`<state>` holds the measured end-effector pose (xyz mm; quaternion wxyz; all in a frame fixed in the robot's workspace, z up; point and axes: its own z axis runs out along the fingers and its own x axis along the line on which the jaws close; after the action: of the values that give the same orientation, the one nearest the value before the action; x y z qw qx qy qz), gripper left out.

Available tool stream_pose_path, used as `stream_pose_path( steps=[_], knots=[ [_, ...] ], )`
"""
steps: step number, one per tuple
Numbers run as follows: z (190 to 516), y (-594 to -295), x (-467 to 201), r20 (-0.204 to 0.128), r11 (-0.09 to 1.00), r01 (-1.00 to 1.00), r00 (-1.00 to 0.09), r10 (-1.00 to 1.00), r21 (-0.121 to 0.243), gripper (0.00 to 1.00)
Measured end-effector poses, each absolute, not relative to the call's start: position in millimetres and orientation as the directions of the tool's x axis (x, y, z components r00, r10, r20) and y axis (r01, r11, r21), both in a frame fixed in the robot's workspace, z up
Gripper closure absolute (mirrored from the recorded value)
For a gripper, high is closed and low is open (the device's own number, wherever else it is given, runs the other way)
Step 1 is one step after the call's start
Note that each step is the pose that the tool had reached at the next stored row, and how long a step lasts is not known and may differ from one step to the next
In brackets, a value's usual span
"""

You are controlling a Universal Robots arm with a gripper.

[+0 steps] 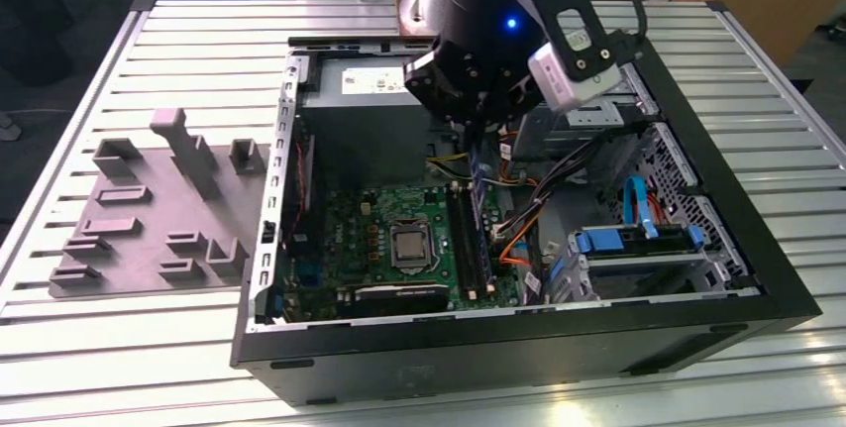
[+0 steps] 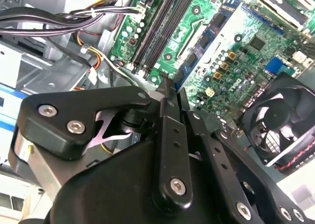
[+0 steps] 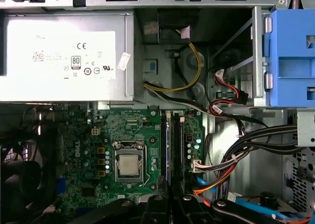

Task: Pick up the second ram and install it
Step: 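Insert the second ram into the second slot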

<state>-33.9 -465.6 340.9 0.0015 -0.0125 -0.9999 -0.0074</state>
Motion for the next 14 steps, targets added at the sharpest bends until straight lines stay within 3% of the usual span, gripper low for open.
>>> stream_pose_path(
  steps=[14],
  knots=[
    [338.8,-465.5,-33.9,0.003,1.000,0.025,-1.000,0.025,0.013,0.86]
  ],
)
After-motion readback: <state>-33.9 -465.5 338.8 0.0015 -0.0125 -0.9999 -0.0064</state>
